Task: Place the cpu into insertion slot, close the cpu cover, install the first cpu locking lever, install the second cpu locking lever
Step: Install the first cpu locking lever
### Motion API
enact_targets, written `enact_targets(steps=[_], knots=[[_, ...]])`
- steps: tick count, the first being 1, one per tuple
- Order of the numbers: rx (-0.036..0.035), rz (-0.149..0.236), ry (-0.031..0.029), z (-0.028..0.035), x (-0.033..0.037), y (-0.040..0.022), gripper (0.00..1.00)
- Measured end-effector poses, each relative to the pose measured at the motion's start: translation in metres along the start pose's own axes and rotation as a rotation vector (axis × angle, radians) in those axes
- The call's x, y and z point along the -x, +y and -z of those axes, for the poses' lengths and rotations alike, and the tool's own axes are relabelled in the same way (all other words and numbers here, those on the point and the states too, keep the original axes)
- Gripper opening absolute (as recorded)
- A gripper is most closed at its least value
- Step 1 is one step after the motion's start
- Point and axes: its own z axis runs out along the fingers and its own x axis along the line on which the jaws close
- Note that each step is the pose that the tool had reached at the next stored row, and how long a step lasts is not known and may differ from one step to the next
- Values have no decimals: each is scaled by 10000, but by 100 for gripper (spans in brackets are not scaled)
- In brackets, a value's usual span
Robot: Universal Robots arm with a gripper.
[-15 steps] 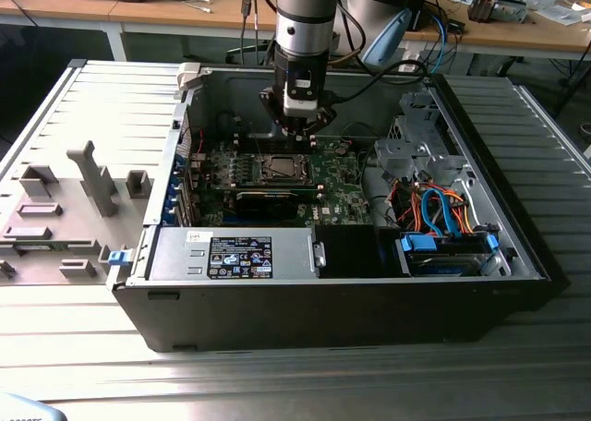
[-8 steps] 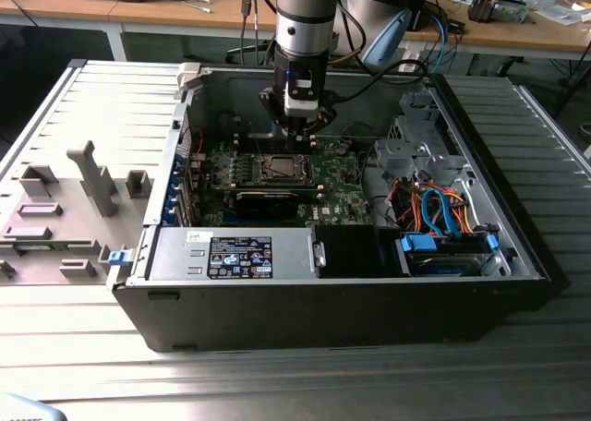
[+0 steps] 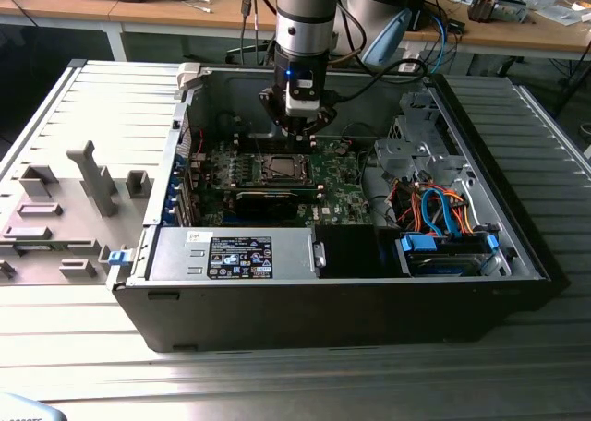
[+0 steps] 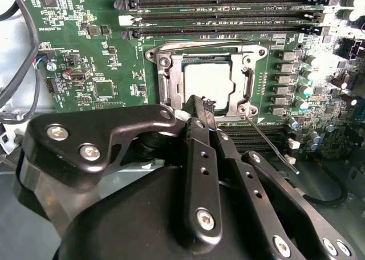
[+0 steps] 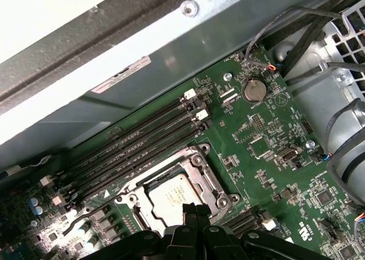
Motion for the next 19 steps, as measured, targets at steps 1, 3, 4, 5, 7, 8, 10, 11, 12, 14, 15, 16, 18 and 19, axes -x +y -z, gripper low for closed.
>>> enact_targets(steps=[1,3,4,5,7,8,10,11,12,14,15,16,18,19], knots=[[0,27,-1,0,0,0,11],[0,76,-2,0,0,0,11],[1,91,-3,0,0,0,11],[1,105,-3,0,0,0,11],[1,137,-4,0,0,0,11],[2,150,-4,0,0,0,11],[1,179,-5,0,0,0,11],[2,209,-6,0,0,0,11],[2,232,-7,0,0,0,11],[2,266,-8,0,0,0,11],[3,290,-8,0,0,0,11],[3,312,-9,0,0,0,11],[3,339,-10,0,0,0,11],[4,361,-11,0,0,0,11]])
